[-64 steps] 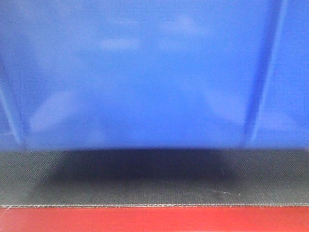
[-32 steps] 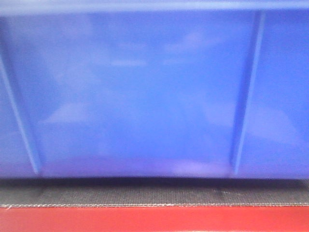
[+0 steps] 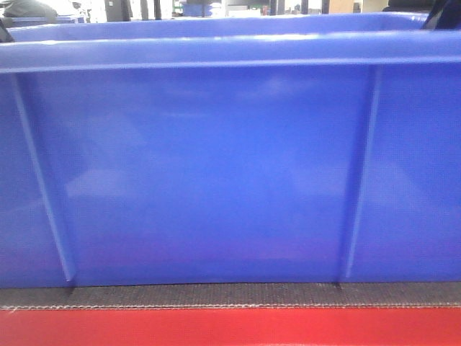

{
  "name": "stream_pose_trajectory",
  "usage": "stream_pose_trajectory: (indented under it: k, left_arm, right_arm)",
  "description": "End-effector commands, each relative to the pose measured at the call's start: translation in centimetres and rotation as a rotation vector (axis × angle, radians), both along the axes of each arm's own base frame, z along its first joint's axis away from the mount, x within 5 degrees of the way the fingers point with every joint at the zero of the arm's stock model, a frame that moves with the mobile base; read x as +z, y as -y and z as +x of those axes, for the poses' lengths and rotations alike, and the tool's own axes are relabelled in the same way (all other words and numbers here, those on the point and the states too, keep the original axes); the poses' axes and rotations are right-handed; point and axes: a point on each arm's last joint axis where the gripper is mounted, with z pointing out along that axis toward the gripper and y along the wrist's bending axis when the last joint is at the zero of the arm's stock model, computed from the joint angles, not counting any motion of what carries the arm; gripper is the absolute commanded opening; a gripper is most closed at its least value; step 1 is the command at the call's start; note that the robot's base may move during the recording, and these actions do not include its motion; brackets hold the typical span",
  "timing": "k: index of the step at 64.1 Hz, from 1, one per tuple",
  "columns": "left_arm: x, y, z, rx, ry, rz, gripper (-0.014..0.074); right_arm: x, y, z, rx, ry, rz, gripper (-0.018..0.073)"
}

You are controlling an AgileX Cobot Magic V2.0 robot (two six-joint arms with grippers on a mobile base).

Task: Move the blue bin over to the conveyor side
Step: 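Lower the blue bin with both grippers onto the grey conveyor belt, then open both grippers and release the blue bin rims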

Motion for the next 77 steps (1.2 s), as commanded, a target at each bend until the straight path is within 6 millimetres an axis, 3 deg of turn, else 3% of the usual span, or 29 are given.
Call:
stream_pose_trajectory:
  k: [1, 7, 14, 18, 22, 29, 44, 53, 59, 65, 67, 70, 77]
  left_arm:
    - [1.0, 0.4, 0.3, 0.001, 0.074, -0.045, -0.0013]
    - [1.0, 0.4, 0.3, 0.001, 0.074, -0.045, 0.0049]
    - [1.0, 0.4, 0.3, 0.001, 0.074, -0.045, 0.0225]
    - [1.0, 0.4, 0.3, 0.001, 0.076, -0.045, 0.0339]
    - [1.1, 0.4, 0.3, -0.001, 0.082, -0.038, 0.0437]
    - [1.5, 0.4, 0.4, -0.001, 0.099, -0.040, 0.0518]
    - [4.7, 0.2, -0.1, -0.007, 0.155, -0.015, 0.0511]
    - [8.2, 0.0, -1.4, -0.008, 0.214, -0.005, 0.0384]
    - [11.0, -0.2, -2.7, -0.007, 0.289, -0.012, 0.0174]
    - [13.5, -0.4, -4.5, -0.006, 0.375, -0.021, -0.0032]
    - [14.4, -0.4, -5.3, -0.006, 0.416, -0.025, -0.0021]
    - [15.3, -0.5, -6.0, -0.006, 0.471, -0.031, 0.0008]
    - [17.0, -0.7, -7.4, -0.006, 0.590, -0.043, 0.0027]
  right_arm:
    - [1.7, -0.5, 0.5, 0.031, 0.148, 0.031, -0.0077]
    - [1.8, -0.5, 0.5, 0.031, 0.147, 0.030, 0.0031]
    - [1.8, -0.5, 0.5, 0.031, 0.147, 0.030, 0.0310]
    - [1.8, -0.5, 0.5, 0.031, 0.147, 0.030, 0.0421]
    - [1.9, -0.5, 0.5, 0.031, 0.158, 0.033, 0.0492]
    - [2.5, -0.6, 0.7, 0.031, 0.176, 0.038, 0.0542]
    - [6.3, -0.3, -0.1, 0.022, 0.181, 0.038, 0.0540]
    - [9.5, 0.0, -1.1, 0.018, 0.222, 0.049, 0.0510]
    - [12.0, 0.3, -2.1, 0.015, 0.277, 0.063, 0.0363]
    - [14.6, 0.7, -3.6, 0.013, 0.343, 0.082, 0.0092]
    - [15.6, 0.9, -4.2, 0.013, 0.377, 0.091, -0.0020]
    - [16.5, 1.1, -4.8, 0.013, 0.413, 0.101, -0.0111]
    - [18.5, 1.5, -6.2, 0.014, 0.498, 0.124, -0.0068]
